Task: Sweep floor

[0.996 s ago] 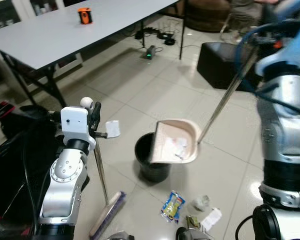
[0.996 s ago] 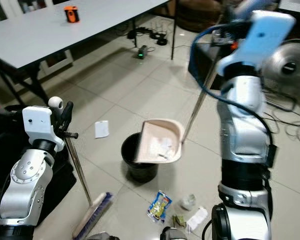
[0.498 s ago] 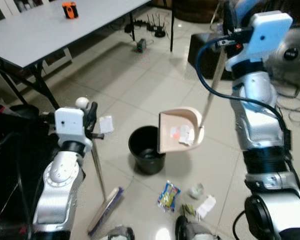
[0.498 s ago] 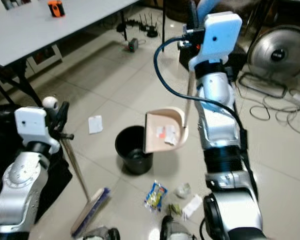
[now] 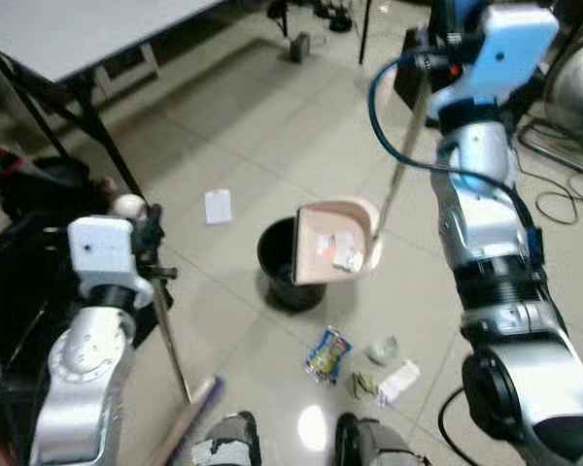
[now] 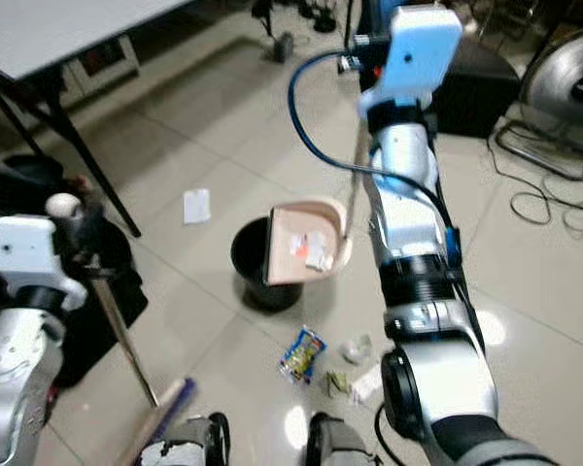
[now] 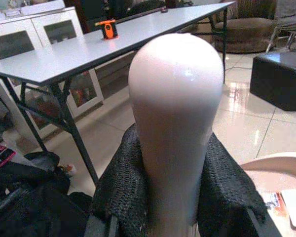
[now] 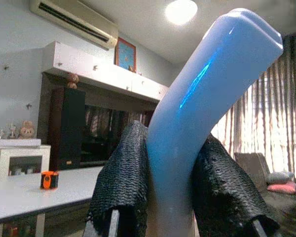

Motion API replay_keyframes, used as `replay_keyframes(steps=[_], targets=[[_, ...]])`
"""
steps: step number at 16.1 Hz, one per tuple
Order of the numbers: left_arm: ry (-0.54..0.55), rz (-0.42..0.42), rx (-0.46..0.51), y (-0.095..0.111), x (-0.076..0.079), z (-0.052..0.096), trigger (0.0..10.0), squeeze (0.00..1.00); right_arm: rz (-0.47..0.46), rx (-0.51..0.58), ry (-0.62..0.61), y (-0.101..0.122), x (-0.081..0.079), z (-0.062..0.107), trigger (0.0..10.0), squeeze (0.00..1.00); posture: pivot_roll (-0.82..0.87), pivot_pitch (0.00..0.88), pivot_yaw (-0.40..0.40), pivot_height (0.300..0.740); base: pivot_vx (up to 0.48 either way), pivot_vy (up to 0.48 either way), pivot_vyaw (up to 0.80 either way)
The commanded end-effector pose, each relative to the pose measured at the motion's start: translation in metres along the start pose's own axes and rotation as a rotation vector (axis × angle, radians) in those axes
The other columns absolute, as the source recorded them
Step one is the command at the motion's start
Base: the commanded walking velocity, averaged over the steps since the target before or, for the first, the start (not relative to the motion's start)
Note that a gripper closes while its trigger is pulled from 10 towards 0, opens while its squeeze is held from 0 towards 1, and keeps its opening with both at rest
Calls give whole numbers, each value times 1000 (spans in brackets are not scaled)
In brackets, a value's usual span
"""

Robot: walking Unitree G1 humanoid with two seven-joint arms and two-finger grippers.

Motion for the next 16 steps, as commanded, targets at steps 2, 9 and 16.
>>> replay_keyframes(steps=[2, 9, 16], targets=[[41, -29, 14, 7, -12, 5, 10000, 0, -28, 110, 29, 19, -9, -13, 10000, 0, 89, 244, 24, 740, 0, 0, 0], [67, -45, 11, 8, -18, 6, 10000, 0, 16, 181, 427, 13, -95, 2, 10000, 0, 97, 225, 13, 740, 0, 0, 0], [56, -39, 27, 10, -10, 0, 10000, 0, 82, 245, 784, 4, -155, 66, 10000, 0, 80, 202, 17, 740, 0, 0, 0]])
Point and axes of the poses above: a point about 5 cm out from each wrist's last joint towards the gripper, its own z axis pointing back from the gripper into the wrist, its own y axis along the axis of the wrist's last joint, x = y × z, the point moved 3 cm from there along -z, pointing out of the wrist towards the gripper, and after that the axes turned 12 degrees about -z, right-handed, at the moved point
